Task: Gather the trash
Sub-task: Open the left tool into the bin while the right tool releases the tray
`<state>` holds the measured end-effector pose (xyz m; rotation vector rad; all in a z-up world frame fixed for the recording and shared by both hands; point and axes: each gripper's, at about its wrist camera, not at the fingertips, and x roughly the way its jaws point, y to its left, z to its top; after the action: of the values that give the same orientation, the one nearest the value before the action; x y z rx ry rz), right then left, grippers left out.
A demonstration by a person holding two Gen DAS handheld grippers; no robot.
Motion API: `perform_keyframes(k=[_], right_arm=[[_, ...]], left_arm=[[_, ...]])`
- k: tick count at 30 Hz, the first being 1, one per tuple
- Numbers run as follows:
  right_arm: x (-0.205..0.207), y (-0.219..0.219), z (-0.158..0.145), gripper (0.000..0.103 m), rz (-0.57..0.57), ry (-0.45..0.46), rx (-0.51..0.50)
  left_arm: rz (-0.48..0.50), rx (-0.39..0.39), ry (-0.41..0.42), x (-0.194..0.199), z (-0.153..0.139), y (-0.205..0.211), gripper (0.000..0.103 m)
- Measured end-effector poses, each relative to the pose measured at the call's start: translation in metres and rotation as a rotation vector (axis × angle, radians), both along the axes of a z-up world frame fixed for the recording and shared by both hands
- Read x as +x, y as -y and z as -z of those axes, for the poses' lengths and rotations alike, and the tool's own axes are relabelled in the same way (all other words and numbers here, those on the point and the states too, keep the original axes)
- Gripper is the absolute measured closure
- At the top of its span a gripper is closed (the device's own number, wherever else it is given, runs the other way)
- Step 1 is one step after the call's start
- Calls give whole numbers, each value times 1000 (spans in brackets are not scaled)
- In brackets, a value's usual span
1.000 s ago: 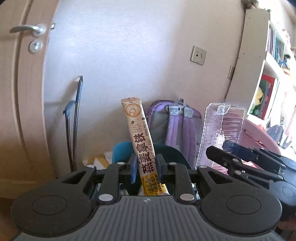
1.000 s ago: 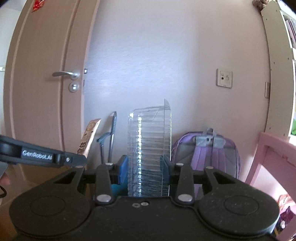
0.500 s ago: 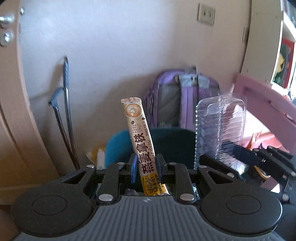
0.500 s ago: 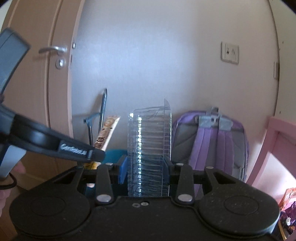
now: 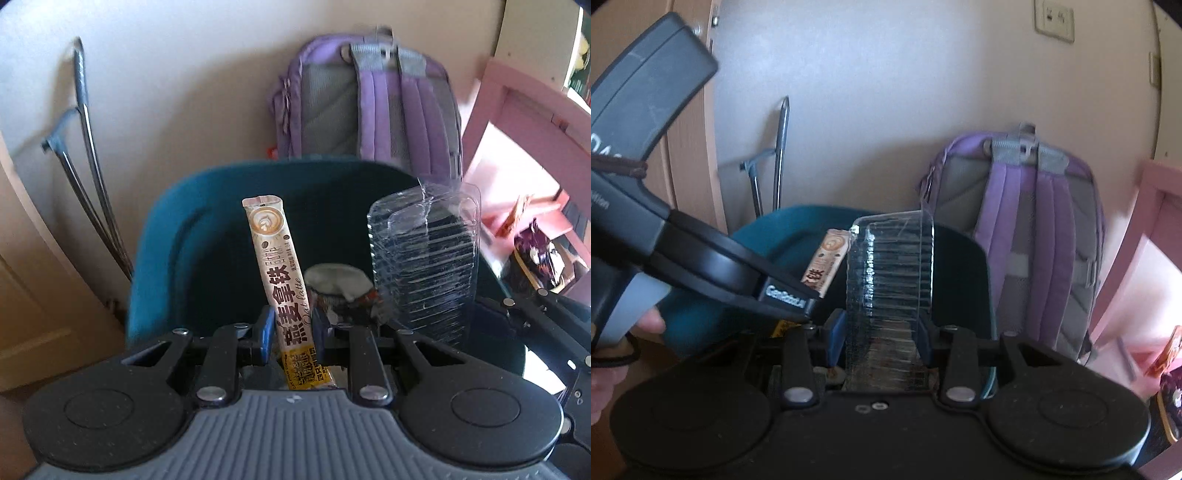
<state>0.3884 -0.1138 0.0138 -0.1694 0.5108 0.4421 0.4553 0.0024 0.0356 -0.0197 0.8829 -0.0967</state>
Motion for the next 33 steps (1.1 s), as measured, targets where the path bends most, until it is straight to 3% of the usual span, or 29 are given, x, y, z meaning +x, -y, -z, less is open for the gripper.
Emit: perform_keyframes(k=[4, 7, 10, 13, 15, 16, 23, 31, 33], right_arm=[[0, -2, 1, 64, 12, -11, -22], [0, -2, 0, 55, 16, -32, -22], [-1, -2, -1, 52, 15, -48, -31], [-8, 0, -6, 48, 15, -43, -39], [-10, 2, -10, 47, 15, -37, -44], [-14, 2, -12, 46, 14, -35, -43], [-42, 8, -37, 43, 14, -6, -41], [-85, 23, -67, 39, 10, -15, 16], [-97, 26, -73, 39, 3, -14, 25]], left_arm=[[8, 22, -30, 5, 7, 3, 82], [-3, 31, -45, 6, 8, 2, 82], [-2, 28, -60, 6, 8, 2, 81], [-5, 16, -41, 1, 2, 0, 68], [-14, 0, -14, -6, -5, -3, 40], [-17, -2, 4, -10, -10, -4, 37], [-21, -17, 65, -41, -43, -7, 36], [-11, -27, 131, -95, -76, -7, 28], [-5, -28, 141, -110, -82, -7, 21]])
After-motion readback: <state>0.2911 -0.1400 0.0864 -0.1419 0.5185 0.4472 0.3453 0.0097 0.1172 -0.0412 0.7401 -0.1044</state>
